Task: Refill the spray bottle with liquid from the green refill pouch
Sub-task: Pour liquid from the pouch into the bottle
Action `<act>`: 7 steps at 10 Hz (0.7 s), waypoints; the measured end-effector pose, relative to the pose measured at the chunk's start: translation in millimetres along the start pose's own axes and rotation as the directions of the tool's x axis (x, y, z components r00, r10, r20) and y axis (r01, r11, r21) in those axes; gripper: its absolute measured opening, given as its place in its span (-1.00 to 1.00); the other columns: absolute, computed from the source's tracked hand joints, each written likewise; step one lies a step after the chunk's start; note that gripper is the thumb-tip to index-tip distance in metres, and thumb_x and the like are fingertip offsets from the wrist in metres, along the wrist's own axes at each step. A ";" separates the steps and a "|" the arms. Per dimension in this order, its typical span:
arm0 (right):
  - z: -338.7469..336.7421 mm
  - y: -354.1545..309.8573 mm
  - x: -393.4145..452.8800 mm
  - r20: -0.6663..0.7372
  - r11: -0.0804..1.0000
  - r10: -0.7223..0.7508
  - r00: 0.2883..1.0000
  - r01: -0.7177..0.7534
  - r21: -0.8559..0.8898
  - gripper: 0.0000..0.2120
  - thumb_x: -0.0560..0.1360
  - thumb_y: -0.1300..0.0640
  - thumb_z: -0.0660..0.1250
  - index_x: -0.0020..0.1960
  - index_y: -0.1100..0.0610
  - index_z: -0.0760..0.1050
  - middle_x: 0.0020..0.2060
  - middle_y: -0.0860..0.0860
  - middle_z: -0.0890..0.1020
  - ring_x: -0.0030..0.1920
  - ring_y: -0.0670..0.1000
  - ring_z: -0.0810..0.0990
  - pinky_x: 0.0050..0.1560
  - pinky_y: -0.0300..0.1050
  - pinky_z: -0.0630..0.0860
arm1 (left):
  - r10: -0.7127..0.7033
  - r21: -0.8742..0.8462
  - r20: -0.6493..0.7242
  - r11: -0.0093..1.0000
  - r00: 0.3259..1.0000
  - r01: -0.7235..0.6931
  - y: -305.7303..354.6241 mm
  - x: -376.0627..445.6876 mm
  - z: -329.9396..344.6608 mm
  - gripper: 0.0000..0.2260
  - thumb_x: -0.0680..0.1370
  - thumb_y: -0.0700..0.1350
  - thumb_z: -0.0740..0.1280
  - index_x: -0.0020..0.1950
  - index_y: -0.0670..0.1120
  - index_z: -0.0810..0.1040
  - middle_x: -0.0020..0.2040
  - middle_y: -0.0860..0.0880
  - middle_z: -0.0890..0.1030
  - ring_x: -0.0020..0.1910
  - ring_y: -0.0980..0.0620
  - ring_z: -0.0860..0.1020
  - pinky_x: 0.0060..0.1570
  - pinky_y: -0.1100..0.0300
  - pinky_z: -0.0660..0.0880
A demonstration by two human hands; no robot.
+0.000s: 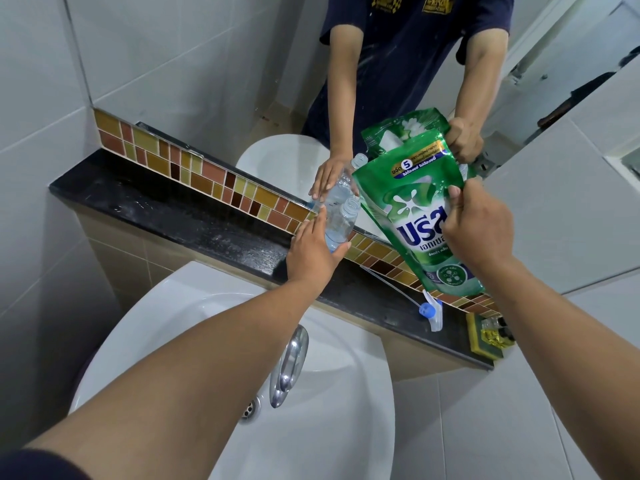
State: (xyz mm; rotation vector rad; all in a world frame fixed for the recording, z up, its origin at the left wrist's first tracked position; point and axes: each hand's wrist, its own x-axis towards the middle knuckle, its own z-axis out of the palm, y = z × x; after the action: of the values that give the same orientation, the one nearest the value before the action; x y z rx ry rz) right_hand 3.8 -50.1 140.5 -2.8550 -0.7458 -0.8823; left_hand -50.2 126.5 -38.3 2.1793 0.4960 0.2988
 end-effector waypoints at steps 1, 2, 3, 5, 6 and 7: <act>-1.8 0.4 1.8 0.003 1.000 0.011 1.000 -0.011 0.002 -0.75 0.65 0.10 0.13 -0.18 0.14 0.21 -0.39 0.06 0.36 -0.45 0.12 0.31 -0.42 -0.09 0.18 | 0.002 0.001 0.002 1.000 1.000 -0.002 0.1 0.0 0.0 -0.17 0.51 0.31 0.33 0.63 0.05 0.03 0.58 -0.03 0.26 0.55 -0.08 0.22 0.37 -0.08 0.41; -3.2 0.6 2.7 0.001 1.000 0.015 1.000 -0.015 0.005 -0.75 0.64 0.11 0.13 -0.19 0.14 0.21 -0.39 0.06 0.35 -0.45 0.12 0.29 -0.41 -0.09 0.15 | 0.006 0.000 0.003 1.000 1.000 -0.006 0.8 0.0 0.2 -0.17 0.51 0.31 0.33 0.63 0.05 0.03 0.58 -0.03 0.26 0.55 -0.08 0.22 0.37 -0.08 0.41; -3.4 -0.2 2.6 -0.004 1.000 0.015 1.000 -0.015 0.010 -0.75 0.64 0.11 0.13 -0.19 0.14 0.21 -0.40 0.06 0.34 -0.45 0.12 0.28 -0.42 -0.10 0.15 | 0.000 -0.003 -0.001 1.000 1.000 0.000 0.7 0.6 0.1 -0.17 0.51 0.31 0.34 0.63 0.05 0.03 0.58 -0.03 0.27 0.55 -0.09 0.22 0.36 -0.09 0.42; -6.4 -6.3 -2.2 -0.035 0.998 0.061 0.998 -0.060 0.035 -0.73 0.63 0.05 0.06 -0.20 0.15 0.23 -0.41 0.08 0.39 -0.46 0.13 0.33 -0.43 -0.09 0.19 | 0.017 -0.021 0.076 1.000 0.997 -0.015 -0.9 2.4 -5.8 -0.09 0.46 0.37 0.31 0.64 0.05 -0.04 0.61 -0.06 0.18 0.57 -0.11 0.16 0.46 -0.13 0.29; -11.7 -16.7 -6.5 -0.072 0.988 0.119 0.990 -0.111 0.106 -0.74 0.64 0.07 0.08 -0.19 0.15 0.26 -0.40 0.11 0.43 -0.45 0.15 0.33 -0.43 -0.10 0.17 | 0.025 -0.062 0.092 0.998 0.995 -0.019 -7.9 2.0 -20.8 -0.11 0.49 0.41 0.22 0.64 0.01 -0.08 0.64 -0.06 0.07 0.60 -0.09 0.07 0.54 -0.15 0.08; -21.4 -42.5 -9.8 -0.117 0.973 0.127 0.985 -0.101 0.208 -0.76 0.63 0.13 0.12 -0.19 0.18 0.30 -0.40 0.07 0.41 -0.45 0.12 0.31 -0.42 -0.11 0.13 | -0.010 -0.194 0.070 0.981 0.997 0.024 -24.4 -2.2 -46.6 -0.33 0.61 0.32 0.08 0.63 0.04 0.05 0.61 -0.04 0.19 0.57 -0.09 0.17 0.47 -0.13 0.22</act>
State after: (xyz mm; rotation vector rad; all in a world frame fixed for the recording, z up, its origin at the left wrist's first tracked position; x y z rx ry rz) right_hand -34.1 -21.1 149.6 -2.6068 -0.6109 -0.9088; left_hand -75.8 171.8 -29.7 1.9872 0.4279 0.2510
